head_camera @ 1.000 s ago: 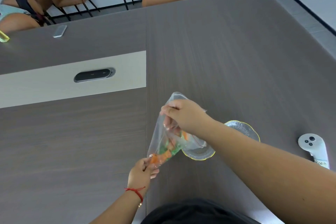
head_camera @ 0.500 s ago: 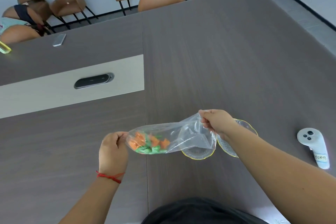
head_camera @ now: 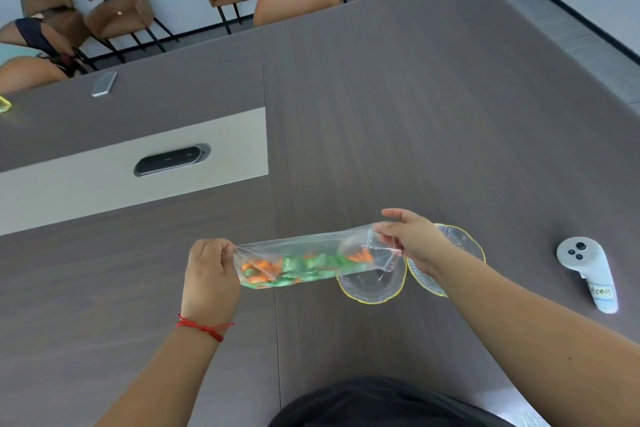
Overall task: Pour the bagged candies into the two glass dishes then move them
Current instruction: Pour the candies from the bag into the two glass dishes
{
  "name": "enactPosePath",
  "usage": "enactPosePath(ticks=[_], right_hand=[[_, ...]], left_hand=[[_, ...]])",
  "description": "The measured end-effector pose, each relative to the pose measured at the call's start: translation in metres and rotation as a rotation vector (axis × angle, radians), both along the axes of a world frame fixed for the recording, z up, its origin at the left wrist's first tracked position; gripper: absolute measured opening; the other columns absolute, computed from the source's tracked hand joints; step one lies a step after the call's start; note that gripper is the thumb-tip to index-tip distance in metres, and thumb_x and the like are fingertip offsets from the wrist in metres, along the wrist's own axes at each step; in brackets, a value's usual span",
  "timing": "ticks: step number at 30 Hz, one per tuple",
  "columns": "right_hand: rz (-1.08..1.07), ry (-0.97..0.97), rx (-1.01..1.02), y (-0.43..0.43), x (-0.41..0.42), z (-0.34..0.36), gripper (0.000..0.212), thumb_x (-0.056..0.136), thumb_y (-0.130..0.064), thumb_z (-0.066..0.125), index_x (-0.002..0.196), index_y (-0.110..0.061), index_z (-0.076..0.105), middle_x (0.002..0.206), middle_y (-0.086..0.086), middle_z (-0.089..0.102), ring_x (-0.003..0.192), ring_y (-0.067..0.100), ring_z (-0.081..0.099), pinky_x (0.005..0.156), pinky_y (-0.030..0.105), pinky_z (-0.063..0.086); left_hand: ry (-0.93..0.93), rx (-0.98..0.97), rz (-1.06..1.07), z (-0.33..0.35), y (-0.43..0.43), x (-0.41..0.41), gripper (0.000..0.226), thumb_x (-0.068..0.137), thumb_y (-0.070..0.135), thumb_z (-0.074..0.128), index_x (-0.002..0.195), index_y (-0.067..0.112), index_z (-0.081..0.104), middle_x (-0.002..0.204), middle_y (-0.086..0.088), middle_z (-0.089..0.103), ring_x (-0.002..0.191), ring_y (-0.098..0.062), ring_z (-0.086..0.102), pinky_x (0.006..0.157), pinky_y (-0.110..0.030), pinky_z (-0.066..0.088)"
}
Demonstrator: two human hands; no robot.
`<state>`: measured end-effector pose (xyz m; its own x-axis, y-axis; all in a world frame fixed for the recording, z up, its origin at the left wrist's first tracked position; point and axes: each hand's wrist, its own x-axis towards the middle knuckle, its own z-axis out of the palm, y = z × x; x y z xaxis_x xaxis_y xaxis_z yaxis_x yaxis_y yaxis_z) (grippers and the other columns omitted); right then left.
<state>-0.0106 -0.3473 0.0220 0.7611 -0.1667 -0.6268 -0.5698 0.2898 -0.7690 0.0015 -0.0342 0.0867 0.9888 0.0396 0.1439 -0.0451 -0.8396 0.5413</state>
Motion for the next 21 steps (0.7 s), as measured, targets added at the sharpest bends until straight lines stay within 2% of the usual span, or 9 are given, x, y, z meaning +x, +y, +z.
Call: enactPosePath(ticks=[2,6,10,11,14,17,21], right_hand=[[-0.012,0.001,-0.009,0.0,-0.001,-0.001,0.039,0.085,-0.005,0.068,0.121,-0.015,0.056,0.112,0.013,0.068,0.07,0.012,0.065,0.064,0.02,0.053],[-0.027,-0.002,-0.022,0.001,-0.003,-0.004,0.038,0.086,-0.003,0.066,0.121,-0.013,0.055,0.1,0.008,0.068,0.066,0.01,0.065,0.055,0.014,0.051],[-0.014,0.013,-0.018,0.002,-0.005,-0.009,0.034,0.088,0.0,0.062,0.119,-0.013,0.055,0.098,0.006,0.069,0.067,0.012,0.064,0.062,0.018,0.053],[-0.011,0.017,-0.024,0.002,-0.005,-0.011,0.034,0.088,0.0,0.062,0.119,-0.013,0.056,0.095,0.005,0.069,0.068,0.012,0.064,0.063,0.019,0.053],[-0.021,0.027,-0.008,0.003,-0.006,-0.016,0.035,0.087,0.0,0.064,0.119,-0.011,0.056,0.091,0.005,0.068,0.067,0.015,0.063,0.068,0.023,0.055],[-0.022,0.019,0.007,0.003,-0.005,-0.017,0.033,0.087,-0.002,0.065,0.118,-0.011,0.057,0.09,0.006,0.067,0.065,0.015,0.063,0.064,0.022,0.054],[-0.012,0.006,-0.012,0.003,-0.003,-0.018,0.033,0.088,-0.002,0.063,0.118,-0.012,0.057,0.092,0.006,0.068,0.069,0.017,0.064,0.08,0.03,0.055]], left_hand=[[-0.003,-0.027,0.001,0.001,-0.005,-0.003,0.017,0.092,0.004,0.044,0.084,0.003,0.058,0.088,-0.013,0.058,0.086,-0.02,0.048,0.075,-0.028,0.035],[-0.013,-0.103,0.007,0.011,-0.014,-0.007,0.017,0.094,0.006,0.042,0.086,0.009,0.057,0.081,-0.004,0.059,0.077,-0.023,0.052,0.063,-0.031,0.038],[-0.034,-0.106,-0.02,0.02,-0.017,-0.002,0.021,0.092,0.004,0.044,0.083,0.014,0.06,0.079,0.001,0.06,0.073,-0.012,0.053,0.061,-0.012,0.037],[-0.036,-0.101,-0.027,0.022,-0.018,-0.001,0.021,0.092,0.003,0.044,0.084,0.013,0.061,0.079,0.001,0.061,0.073,-0.011,0.053,0.061,-0.012,0.037],[-0.023,-0.113,-0.008,0.022,-0.019,0.002,0.02,0.092,0.006,0.045,0.088,0.011,0.064,0.082,-0.002,0.064,0.074,-0.018,0.054,0.063,-0.016,0.038],[-0.017,-0.128,-0.004,0.022,-0.021,0.004,0.021,0.092,0.007,0.045,0.088,0.011,0.065,0.082,-0.001,0.063,0.074,-0.01,0.054,0.062,-0.017,0.038],[-0.009,-0.147,0.027,0.018,-0.02,0.005,0.022,0.093,0.007,0.044,0.088,0.012,0.065,0.085,-0.003,0.065,0.08,-0.02,0.056,0.064,-0.024,0.041]])
